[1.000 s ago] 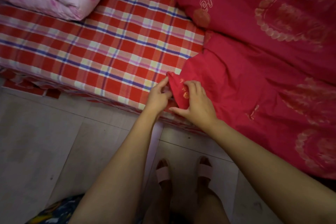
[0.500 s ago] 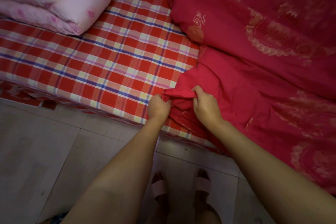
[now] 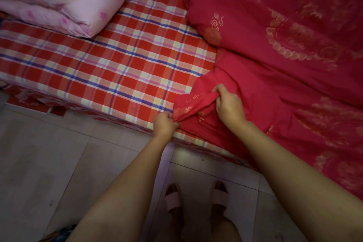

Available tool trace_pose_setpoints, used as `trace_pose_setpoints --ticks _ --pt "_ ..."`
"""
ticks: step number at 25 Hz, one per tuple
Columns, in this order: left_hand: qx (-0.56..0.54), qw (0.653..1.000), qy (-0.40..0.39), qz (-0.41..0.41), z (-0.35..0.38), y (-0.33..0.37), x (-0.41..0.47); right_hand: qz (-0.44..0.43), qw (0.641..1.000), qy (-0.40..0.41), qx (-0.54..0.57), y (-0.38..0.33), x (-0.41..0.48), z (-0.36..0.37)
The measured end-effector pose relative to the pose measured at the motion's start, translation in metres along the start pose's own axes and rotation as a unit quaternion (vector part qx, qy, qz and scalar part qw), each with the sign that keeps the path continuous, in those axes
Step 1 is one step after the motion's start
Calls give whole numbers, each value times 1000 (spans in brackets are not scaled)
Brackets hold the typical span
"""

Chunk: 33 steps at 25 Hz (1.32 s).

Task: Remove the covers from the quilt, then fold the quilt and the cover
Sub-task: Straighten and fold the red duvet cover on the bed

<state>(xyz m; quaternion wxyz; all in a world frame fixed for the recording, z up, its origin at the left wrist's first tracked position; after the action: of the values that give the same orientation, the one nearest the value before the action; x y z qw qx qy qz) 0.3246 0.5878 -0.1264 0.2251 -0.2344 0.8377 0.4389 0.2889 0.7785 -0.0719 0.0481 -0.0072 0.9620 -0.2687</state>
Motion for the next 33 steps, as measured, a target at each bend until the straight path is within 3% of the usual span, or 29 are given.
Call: trace_pose_setpoints --ticks 2,5,12,18,25,30,33 --pt "7 999 35 -12 5 -5 -2 -7 1000 5 7 -4 4 -5" --pt "-73 993 83 -43 11 2 -10 -42 999 2 33 -13 3 -4" --pt "-20 982 182 54 6 4 -11 -49 997 -51 33 -9 -4 2" --pt "10 981 168 100 7 18 0 -57 996 -64 36 -13 -2 7" --pt "13 986 146 75 6 25 13 -67 991 -110 36 -8 4 9" --pt "104 988 95 63 21 30 19 -54 989 -137 18 -3 13 13" --pt "64 992 94 46 23 25 21 -44 989 -143 14 -1 15 19"
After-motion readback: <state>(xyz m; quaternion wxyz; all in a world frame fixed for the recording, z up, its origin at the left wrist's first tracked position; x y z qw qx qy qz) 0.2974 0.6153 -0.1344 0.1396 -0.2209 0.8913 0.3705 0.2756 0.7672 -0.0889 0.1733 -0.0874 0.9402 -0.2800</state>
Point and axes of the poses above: each hand's wrist, its own x-axis towards the middle knuckle, its own z-axis out of the palm, y = z × x, the point moved 2 cm from there along x, towards the middle knuckle, and after that the axes turned 3 degrees about -y, right-handed, at the moved point
